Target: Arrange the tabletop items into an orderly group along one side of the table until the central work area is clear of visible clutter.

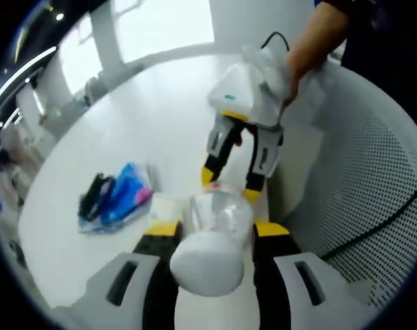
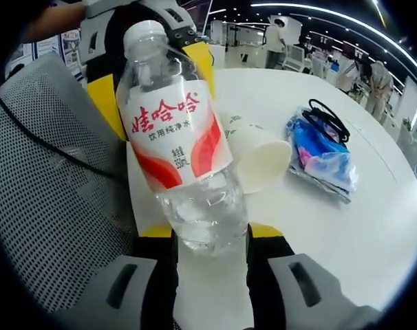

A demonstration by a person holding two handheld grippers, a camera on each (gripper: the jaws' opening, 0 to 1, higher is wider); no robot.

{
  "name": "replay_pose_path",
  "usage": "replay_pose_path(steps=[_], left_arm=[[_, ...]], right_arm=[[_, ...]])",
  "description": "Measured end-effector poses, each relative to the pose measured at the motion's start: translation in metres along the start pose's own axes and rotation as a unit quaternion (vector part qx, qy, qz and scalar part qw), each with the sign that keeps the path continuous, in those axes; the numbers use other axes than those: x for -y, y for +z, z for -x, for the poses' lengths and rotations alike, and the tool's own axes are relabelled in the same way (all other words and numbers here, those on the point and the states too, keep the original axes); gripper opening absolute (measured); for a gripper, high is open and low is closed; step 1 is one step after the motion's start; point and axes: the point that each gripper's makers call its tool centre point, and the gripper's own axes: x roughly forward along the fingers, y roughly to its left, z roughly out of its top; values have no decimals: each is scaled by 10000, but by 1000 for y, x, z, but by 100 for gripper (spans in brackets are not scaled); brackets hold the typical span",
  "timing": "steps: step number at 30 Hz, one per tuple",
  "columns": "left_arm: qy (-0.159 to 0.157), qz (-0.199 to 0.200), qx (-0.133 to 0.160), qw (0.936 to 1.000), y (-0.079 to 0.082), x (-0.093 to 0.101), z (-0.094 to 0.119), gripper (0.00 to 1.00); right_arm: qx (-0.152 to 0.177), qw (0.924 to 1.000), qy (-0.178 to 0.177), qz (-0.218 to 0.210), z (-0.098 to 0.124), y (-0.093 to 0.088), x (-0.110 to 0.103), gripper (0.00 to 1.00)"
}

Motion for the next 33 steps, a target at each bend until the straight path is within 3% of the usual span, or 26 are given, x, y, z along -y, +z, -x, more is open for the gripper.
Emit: replay_pose_path(steps=[9, 22, 27, 33], left_arm=[[31, 38, 284, 9996, 19, -3, -3, 37], [88, -95, 441, 9989, 36, -5, -17, 38], [52, -308, 378, 9988, 36, 0, -24, 38], [39, -263, 447, 9986, 37, -1, -23, 38]], right_arm=[[-4, 9996, 58, 286, -3, 6, -7, 37], [43, 9994, 46, 338, 2, 9, -5, 36], [60, 9993, 63, 352, 7, 12, -7, 35], [127, 9991, 37, 409, 12, 16, -6, 36]])
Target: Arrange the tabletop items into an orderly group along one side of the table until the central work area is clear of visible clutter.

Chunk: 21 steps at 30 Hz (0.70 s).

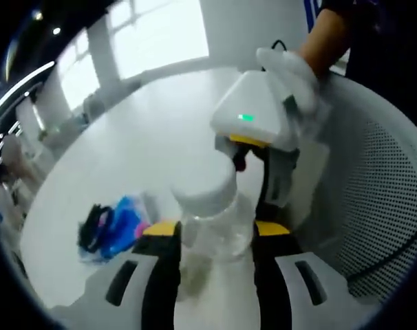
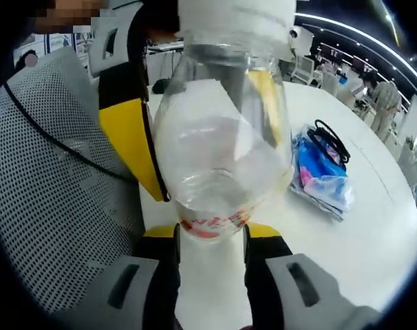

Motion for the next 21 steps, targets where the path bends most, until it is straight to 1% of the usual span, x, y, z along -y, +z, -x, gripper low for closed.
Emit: replay_pose_path(steps=[2, 4, 7, 12, 15, 19, 21], left_arm=[[3, -28, 11, 10000, 0, 0, -1, 38], [-3, -55, 22, 10000, 0, 0, -1, 38], [1, -94, 58, 9999, 1, -2, -1, 40], [-27, -54, 103, 9999, 1, -3, -2, 43], [-43, 25, 151, 9999, 1, -4, -4, 44], [-101, 236, 267, 9993, 1, -3, -5, 47], [-110, 236, 300, 9992, 1, -3, -6, 49]], right_arm=[[-5, 10000, 13, 9, 1, 0, -1, 38], [-16, 10000, -1, 41, 2, 1, -2, 43], [14, 10000, 0, -42, 6, 3, -3, 51], [50, 9999, -61, -99, 14, 6, -1, 58], [107, 9998, -119, -109, 22, 10, 2, 63], [158, 9996, -159, -173, 32, 14, 5, 70], [239, 9992, -241, -226, 38, 18, 8, 73]])
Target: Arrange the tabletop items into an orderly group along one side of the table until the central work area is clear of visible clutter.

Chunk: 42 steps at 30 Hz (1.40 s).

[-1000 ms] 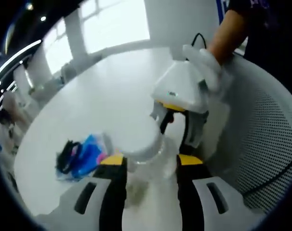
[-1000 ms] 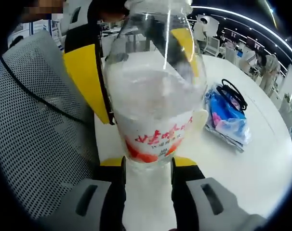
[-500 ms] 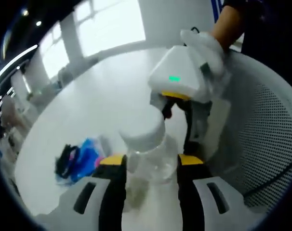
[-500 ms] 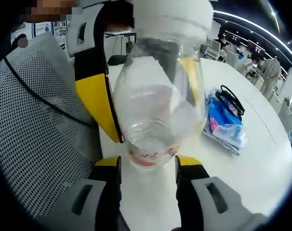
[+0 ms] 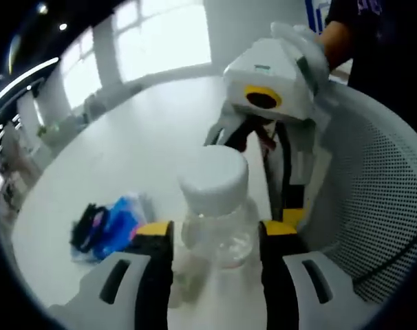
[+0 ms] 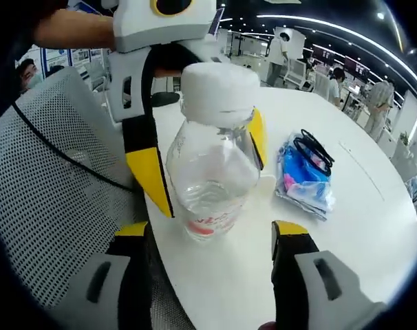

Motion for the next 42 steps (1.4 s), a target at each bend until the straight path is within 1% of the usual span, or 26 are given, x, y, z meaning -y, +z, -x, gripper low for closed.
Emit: replay_pose_path(steps=[2, 5, 10, 11, 13, 16, 17, 18, 19, 20, 21, 23, 25, 26, 27, 28, 30, 31, 32, 33, 35, 37, 38, 40, 41, 42], left_arm=[[2, -17, 6, 10000, -1, 0, -1, 49], [8, 46, -12, 10000, -6, -1, -4, 49], [-6, 89, -16, 10000, -9, 1, -8, 49], [1, 76, -16, 10000, -10, 1, -8, 49], [20, 54, -1, 10000, -10, 1, -10, 48], [44, 69, 39, 10000, -10, 0, -12, 47], [48, 75, 49, 9999, -9, 0, -13, 47], [41, 86, 61, 9999, -9, 0, -13, 47], [46, 97, 79, 9999, -9, 1, -15, 47], [43, 98, 93, 9999, -9, 1, -16, 47], [41, 108, 113, 9999, -9, 1, -17, 46], [33, 159, 148, 9998, -10, 2, -18, 45], [33, 211, 182, 9996, -10, 3, -19, 45], [22, 244, 203, 9995, -10, 3, -20, 45], [39, 266, 223, 9994, -10, 3, -20, 45], [30, 315, 258, 9992, -10, 3, -20, 45], [21, 377, 305, 9988, -10, 3, -20, 45], [14, 413, 321, 9986, -10, 3, -20, 45], [10, 451, 344, 9984, -10, 4, -20, 45], [8, 466, 363, 9983, -9, 4, -20, 44], [3, 535, 413, 9977, -9, 4, -20, 44], [12, 610, 440, 9972, -9, 3, -20, 43], [29, 647, 438, 9969, -9, 3, -20, 43], [32, 617, 440, 9971, -9, 3, -20, 43], [41, 637, 439, 9970, -9, 3, -20, 43], [50, 668, 431, 9968, -9, 3, -20, 42]], right_arm=[[63, 9999, -56, -141, 5, 3, 2, 79], [224, 9983, -202, -493, 15, 9, 8, 89], [350, 9962, -418, -680, 32, 12, 16, 97], [370, 9958, -452, -701, 35, 13, 18, 98], [541, 9939, -553, -792, 44, 17, 21, 100], [663, 9918, -724, -823, 59, 19, 24, 100], [691, 9912, -758, -837, 61, 19, 25, 100], [745, 9896, -857, -885, 67, 20, 27, 100], [750, 9891, -889, -904, 70, 19, 27, 100], [751, 9880, -974, -937, 74, 17, 29, 100], [804, 9860, -1134, -924, 82, 16, 33, 100], [840, 9844, -1260, -899, 89, 15, 36, 100], [875, 9807, -1446, -987, 99, 11, 40, 100], [1195, 9769, -1454, -1011, 106, 17, 39, 100], [1395, 9743, -1373, -1112, 109, 21, 36, 100], [1238, 9727, -1453, -1318, 115, 12, 37, 100], [1055, 9671, -1704, -1568, 123, -2, 43, 100], [1104, 9657, -1757, -1563, 126, -3, 45, 100], [1232, 9609, -1900, -1591, 131, -4, 48, 100], [1266, 9585, -1965, -1631, 134, -5, 50, 100], [1196, 9518, -2106, -1880, 138, -15, 52, 100], [1217, 9480, -2255, -1889, 140, -20, 54, 100], [1243, 9474, -2309, -1836, 140, -21, 54, 100], [1184, 9458, -2402, -1836, 138, -26, 54, 100], [1078, 9450, -2488, -1827, 136, -31, 54, 100], [1052, 9456, -2525, -1762, 136, -32, 54, 100]])
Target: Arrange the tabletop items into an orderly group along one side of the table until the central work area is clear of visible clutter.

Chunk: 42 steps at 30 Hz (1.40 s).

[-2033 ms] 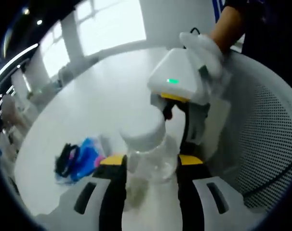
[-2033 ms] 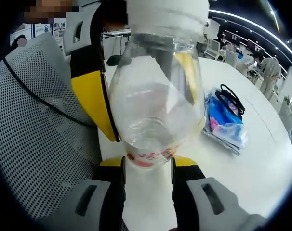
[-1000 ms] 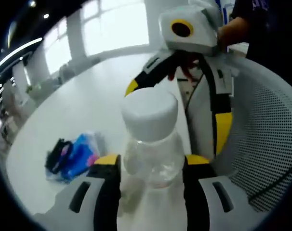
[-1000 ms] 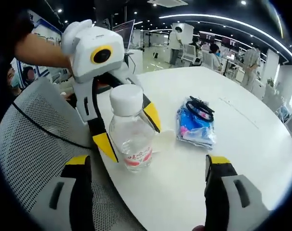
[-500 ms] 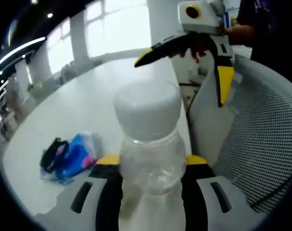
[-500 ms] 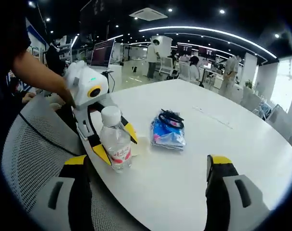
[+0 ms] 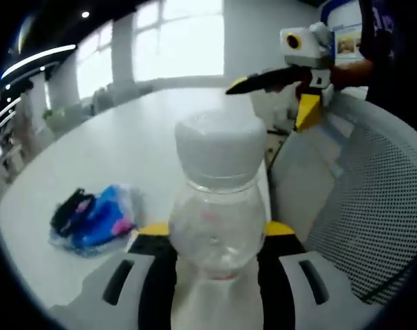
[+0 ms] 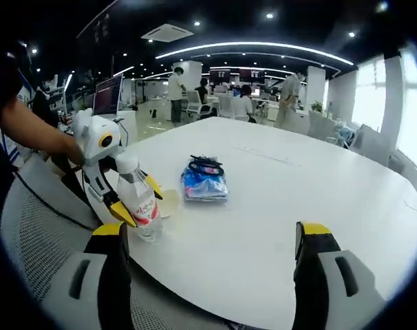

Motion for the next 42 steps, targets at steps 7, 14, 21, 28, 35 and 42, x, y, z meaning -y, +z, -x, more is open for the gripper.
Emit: replay_pose_path(steps=[7, 14, 21, 28, 35, 42], left_arm=[[120, 150, 81, 9998, 1, -2, 0, 40], [164, 246, 92, 9995, 3, -3, 0, 39], [75, 322, 23, 9995, 2, -1, 1, 38], [-1, 373, 144, 9992, 12, 4, 5, 38], [-10, 337, 227, 9992, 23, 3, 12, 38], [-36, 421, 280, 9987, 30, 1, 19, 39]], right_arm=[[-35, 9996, -84, 269, -2, -3, 3, 100], [1, 9993, -90, 360, -2, -2, 3, 100], [-70, 9997, -23, 221, -3, -5, 2, 100], [-149, 9997, -65, 184, -3, -8, 4, 100], [-232, 9996, -39, 181, -3, -11, 3, 100], [-276, 9993, -58, 233, -3, -13, 4, 100]])
